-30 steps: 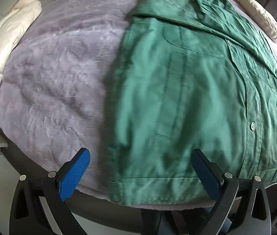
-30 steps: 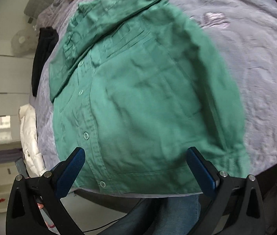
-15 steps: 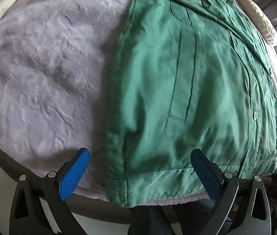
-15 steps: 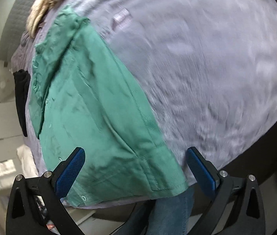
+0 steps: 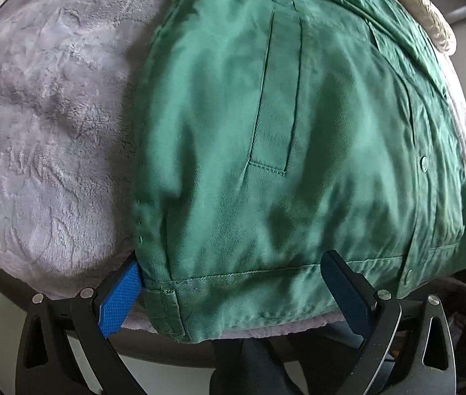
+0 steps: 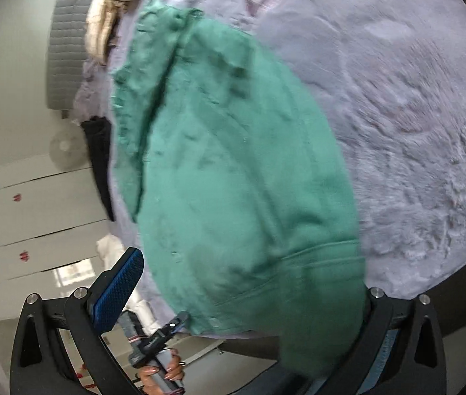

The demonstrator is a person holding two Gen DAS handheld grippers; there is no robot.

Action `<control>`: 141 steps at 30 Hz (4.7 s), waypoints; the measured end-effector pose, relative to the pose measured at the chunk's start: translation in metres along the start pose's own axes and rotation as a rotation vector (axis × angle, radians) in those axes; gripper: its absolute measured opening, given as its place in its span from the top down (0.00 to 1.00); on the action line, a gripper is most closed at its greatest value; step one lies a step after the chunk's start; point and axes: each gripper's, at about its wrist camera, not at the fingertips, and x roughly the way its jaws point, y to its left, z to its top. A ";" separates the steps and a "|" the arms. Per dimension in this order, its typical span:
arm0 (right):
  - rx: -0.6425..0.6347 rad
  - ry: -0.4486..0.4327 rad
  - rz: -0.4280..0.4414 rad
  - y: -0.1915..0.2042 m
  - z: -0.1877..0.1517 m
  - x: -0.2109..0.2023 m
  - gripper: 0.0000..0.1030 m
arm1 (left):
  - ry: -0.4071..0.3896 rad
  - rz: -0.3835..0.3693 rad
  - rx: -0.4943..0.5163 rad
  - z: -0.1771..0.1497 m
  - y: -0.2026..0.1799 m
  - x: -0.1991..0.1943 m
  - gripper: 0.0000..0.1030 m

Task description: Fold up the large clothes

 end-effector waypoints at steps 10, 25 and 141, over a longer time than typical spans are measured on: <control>0.037 -0.003 -0.058 -0.011 -0.006 0.003 0.66 | -0.030 0.017 0.034 0.000 -0.011 -0.002 0.69; -0.062 0.021 0.247 0.076 0.032 -0.014 0.91 | -0.266 -0.385 -0.141 0.068 -0.008 -0.118 0.79; -0.320 -0.180 -0.410 0.197 0.296 0.115 0.92 | -0.282 0.140 -0.062 0.253 0.027 -0.043 0.89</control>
